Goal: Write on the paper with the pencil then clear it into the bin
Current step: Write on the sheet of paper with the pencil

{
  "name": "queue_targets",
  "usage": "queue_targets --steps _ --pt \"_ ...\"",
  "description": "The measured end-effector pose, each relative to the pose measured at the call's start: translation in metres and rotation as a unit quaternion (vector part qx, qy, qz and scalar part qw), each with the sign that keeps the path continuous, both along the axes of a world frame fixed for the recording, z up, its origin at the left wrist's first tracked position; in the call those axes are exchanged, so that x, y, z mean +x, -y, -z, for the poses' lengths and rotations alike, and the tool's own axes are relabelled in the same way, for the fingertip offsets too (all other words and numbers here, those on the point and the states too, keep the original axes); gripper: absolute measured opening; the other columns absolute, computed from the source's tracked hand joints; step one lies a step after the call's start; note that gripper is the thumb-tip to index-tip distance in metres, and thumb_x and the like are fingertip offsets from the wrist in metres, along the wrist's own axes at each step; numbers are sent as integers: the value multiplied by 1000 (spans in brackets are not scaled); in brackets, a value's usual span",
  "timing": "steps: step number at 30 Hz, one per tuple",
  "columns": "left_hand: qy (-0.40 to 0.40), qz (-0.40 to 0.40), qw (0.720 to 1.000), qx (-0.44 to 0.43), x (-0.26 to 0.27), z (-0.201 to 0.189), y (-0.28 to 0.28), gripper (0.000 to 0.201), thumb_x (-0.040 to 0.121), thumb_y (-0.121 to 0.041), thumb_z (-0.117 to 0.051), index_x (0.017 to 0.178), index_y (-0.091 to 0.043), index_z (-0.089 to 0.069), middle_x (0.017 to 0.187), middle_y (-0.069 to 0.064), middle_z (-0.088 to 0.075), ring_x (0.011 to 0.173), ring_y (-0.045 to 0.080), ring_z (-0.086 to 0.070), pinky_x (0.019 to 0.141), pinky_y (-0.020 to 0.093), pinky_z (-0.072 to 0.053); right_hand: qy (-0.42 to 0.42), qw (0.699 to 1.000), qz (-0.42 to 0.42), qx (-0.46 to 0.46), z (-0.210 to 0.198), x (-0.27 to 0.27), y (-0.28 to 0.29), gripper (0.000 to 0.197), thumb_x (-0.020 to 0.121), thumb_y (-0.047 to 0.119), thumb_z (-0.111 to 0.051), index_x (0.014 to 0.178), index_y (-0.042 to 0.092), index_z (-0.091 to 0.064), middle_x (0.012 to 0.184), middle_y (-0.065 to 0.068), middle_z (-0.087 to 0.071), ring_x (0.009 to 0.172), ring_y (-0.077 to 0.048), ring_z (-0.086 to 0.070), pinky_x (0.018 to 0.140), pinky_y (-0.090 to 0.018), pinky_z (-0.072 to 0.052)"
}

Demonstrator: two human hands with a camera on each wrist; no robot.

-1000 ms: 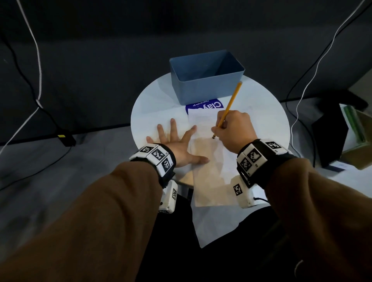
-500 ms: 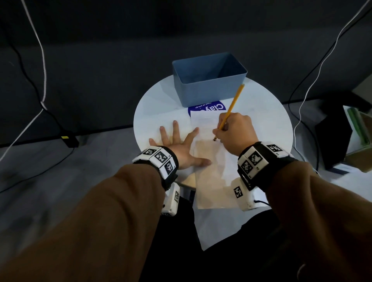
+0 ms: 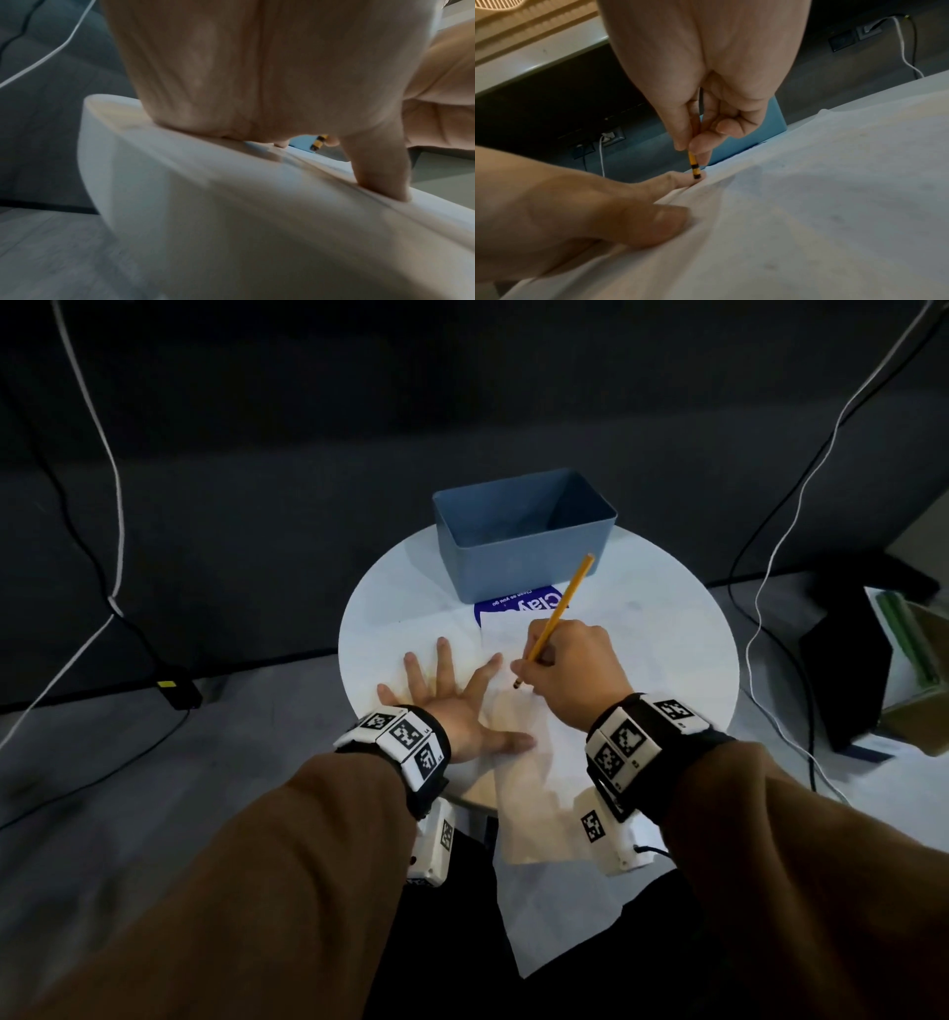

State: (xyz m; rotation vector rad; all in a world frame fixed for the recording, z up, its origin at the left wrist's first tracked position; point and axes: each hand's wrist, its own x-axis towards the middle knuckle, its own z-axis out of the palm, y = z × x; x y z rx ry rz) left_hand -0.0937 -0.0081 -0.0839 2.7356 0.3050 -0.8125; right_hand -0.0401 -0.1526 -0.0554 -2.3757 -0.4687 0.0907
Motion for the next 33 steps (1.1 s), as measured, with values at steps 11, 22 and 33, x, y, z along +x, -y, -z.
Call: queue_targets --steps 11,22,33 --pt "-5 4 1000 -1 1 -1 0 115 68 -90 -53 146 -55 23 151 3 49 139 44 39 109 75 9 16 998 -41 -51 -1 -6 -17 34 94 18 -67 65 26 -49 65 6 -60 65 -9 -56 58 -19 -39" --pt "-4 5 1000 7 1 0 3 118 69 -90 -50 145 -50 31 150 5 49 139 44 38 109 76 8 7 998 -20 -52 -8 -8 -6 29 92 18 -72 69 20 -55 64 7 -59 61 -3 -56 56 -12 -36" --pt "-9 1 1000 3 2 3 1 121 64 -93 -51 143 -52 31 149 3 51 138 44 40 107 76 11 26 998 -3 -56 -1 -9 -4 23 92 19 -71 73 17 -57 64 5 -61 65 -10 -57 62 -22 -42"
